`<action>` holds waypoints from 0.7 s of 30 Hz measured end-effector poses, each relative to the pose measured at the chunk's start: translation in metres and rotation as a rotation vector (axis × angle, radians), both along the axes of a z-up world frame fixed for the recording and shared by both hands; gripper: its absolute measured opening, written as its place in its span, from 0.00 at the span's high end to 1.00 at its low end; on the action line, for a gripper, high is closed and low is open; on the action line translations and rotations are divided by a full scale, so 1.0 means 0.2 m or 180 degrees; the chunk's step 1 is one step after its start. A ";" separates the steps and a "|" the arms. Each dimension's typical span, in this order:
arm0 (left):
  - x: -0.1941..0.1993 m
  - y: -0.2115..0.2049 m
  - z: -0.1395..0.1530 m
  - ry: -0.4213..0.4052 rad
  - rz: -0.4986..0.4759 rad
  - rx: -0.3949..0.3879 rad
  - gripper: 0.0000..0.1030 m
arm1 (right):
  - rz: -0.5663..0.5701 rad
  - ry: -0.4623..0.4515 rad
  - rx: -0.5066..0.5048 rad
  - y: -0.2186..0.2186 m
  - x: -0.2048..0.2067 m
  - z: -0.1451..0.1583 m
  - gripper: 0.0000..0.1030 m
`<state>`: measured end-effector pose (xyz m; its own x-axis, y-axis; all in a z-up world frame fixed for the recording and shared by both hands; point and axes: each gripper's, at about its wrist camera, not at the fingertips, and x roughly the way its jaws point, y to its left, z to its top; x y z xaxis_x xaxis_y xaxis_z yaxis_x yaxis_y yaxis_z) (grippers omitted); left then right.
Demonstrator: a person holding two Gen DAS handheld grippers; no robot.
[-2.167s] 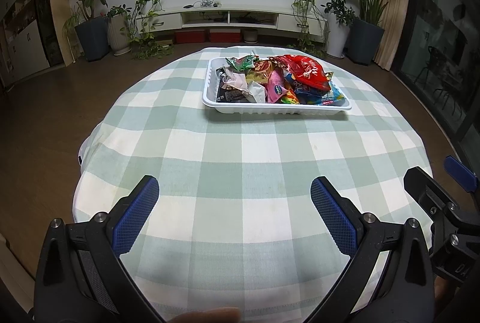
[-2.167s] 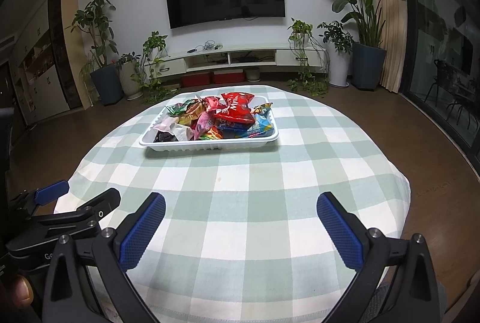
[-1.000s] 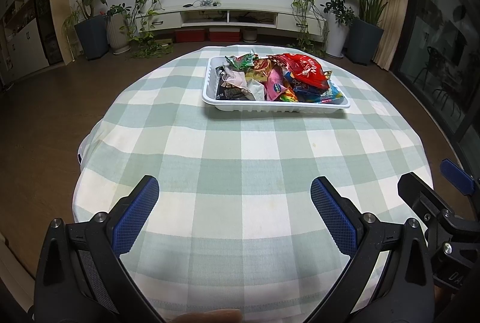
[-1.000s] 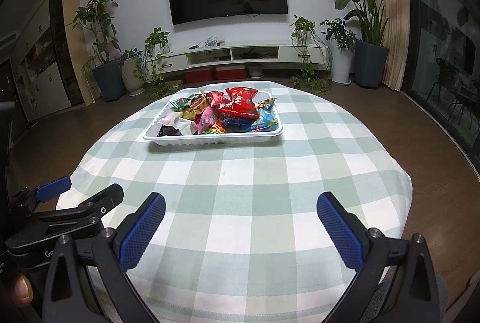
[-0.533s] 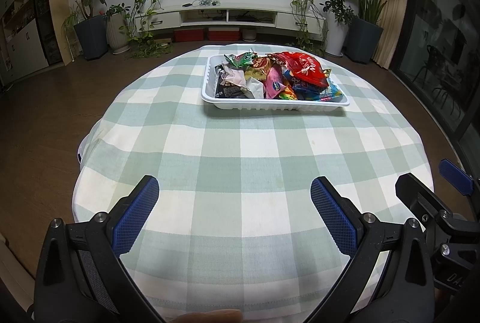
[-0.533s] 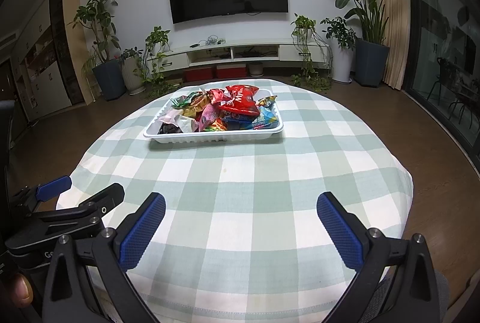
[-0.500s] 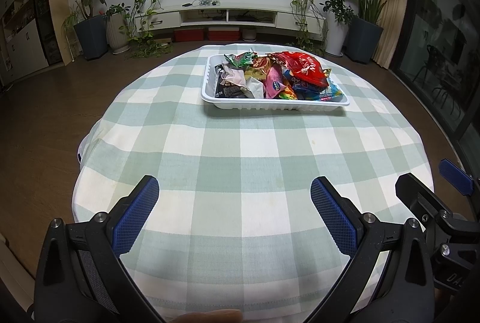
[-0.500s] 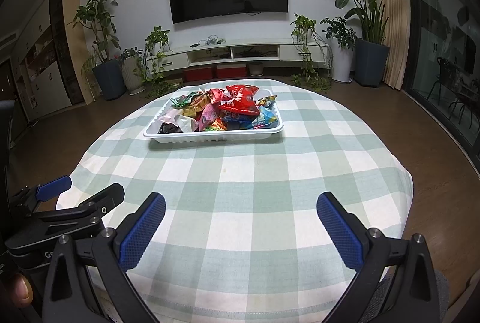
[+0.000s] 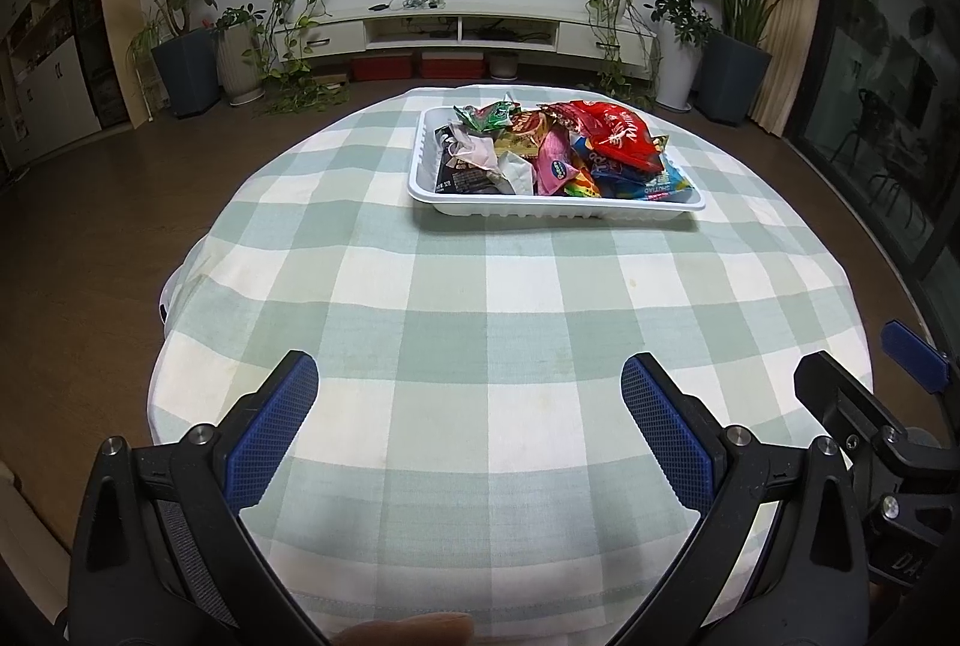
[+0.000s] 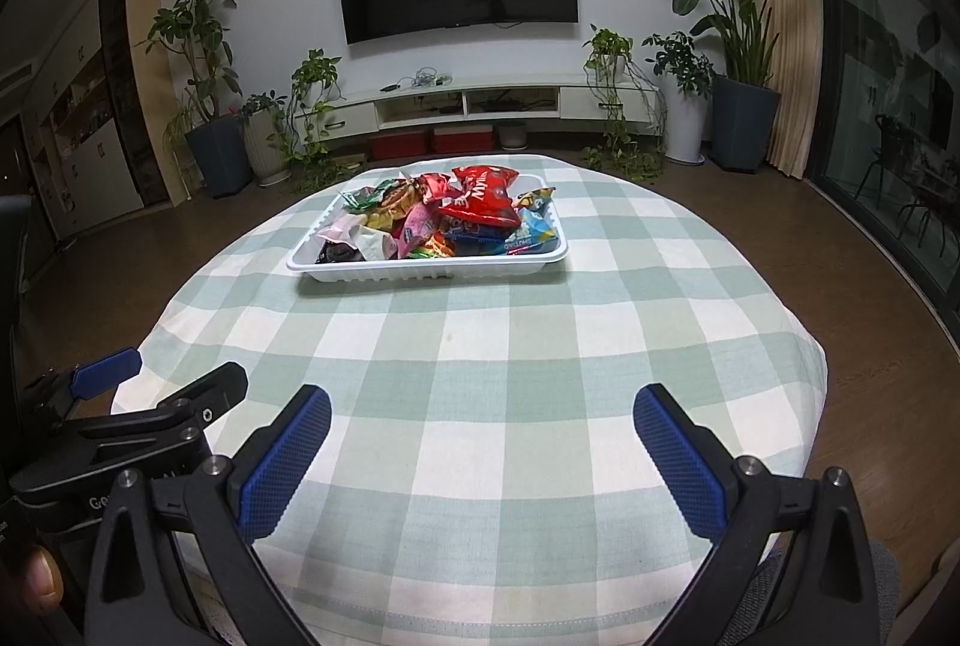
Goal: Organize snacks
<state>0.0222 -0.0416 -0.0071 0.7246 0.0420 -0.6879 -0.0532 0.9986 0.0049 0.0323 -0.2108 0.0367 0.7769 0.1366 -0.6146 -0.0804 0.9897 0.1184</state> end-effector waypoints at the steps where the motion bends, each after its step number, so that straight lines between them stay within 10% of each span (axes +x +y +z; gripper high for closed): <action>1: 0.01 0.00 0.00 0.0001 0.0004 0.0000 0.00 | 0.0002 -0.0001 -0.0002 0.00 -0.01 0.00 0.00; 21: 0.03 0.01 0.02 0.0054 -0.0006 0.0048 0.00 | -0.0001 0.0026 0.0014 0.00 -0.02 0.00 0.00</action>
